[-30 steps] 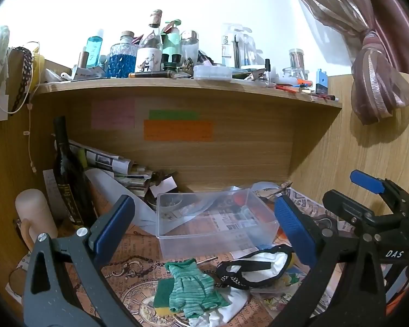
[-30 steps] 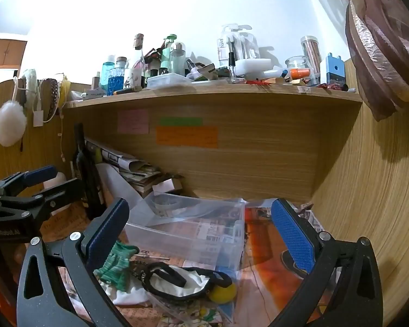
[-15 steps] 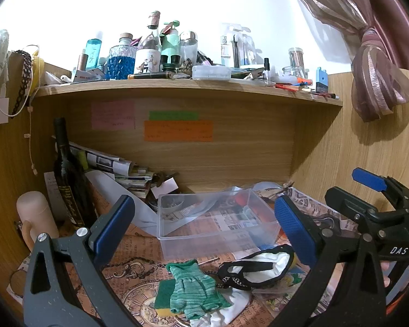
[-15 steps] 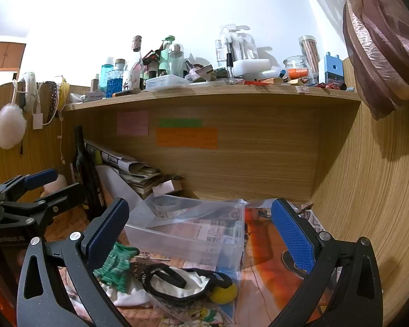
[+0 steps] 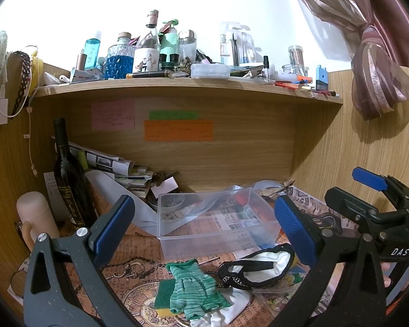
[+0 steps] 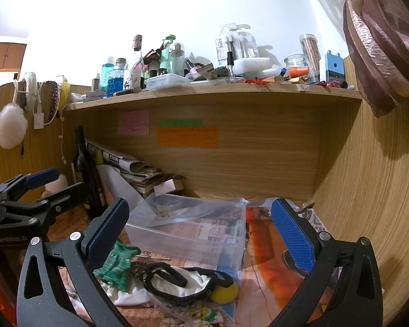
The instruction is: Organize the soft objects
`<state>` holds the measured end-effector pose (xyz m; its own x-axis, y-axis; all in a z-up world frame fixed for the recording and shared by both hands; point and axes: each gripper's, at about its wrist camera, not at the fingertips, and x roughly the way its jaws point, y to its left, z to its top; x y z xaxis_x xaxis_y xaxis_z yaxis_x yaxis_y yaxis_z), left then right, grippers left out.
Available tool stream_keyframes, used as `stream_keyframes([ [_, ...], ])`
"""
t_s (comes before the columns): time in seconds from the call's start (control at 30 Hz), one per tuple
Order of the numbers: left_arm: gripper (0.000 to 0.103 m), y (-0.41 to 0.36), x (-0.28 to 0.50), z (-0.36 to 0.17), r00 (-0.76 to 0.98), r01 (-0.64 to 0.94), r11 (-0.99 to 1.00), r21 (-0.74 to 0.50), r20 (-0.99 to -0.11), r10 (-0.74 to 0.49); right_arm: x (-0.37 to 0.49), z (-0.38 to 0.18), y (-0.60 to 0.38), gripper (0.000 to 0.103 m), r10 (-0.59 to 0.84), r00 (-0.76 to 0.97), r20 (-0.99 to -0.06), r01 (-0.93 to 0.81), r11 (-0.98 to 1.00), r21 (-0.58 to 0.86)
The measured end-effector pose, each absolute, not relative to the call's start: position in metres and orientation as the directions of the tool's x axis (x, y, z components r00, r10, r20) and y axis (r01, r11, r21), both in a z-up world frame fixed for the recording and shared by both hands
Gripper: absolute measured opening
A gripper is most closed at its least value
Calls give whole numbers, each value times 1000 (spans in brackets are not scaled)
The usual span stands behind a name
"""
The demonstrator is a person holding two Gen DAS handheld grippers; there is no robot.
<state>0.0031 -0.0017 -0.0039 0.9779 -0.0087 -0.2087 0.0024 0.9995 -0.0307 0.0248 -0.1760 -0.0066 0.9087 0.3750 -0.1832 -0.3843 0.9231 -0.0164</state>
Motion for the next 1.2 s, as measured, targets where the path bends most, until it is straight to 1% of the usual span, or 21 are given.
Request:
stream_keyframes([
  [1.2, 103, -5, 3, -4, 977, 12, 999, -38, -213, -20, 24, -7, -174, 103, 380, 908, -178, -388, 922, -11],
])
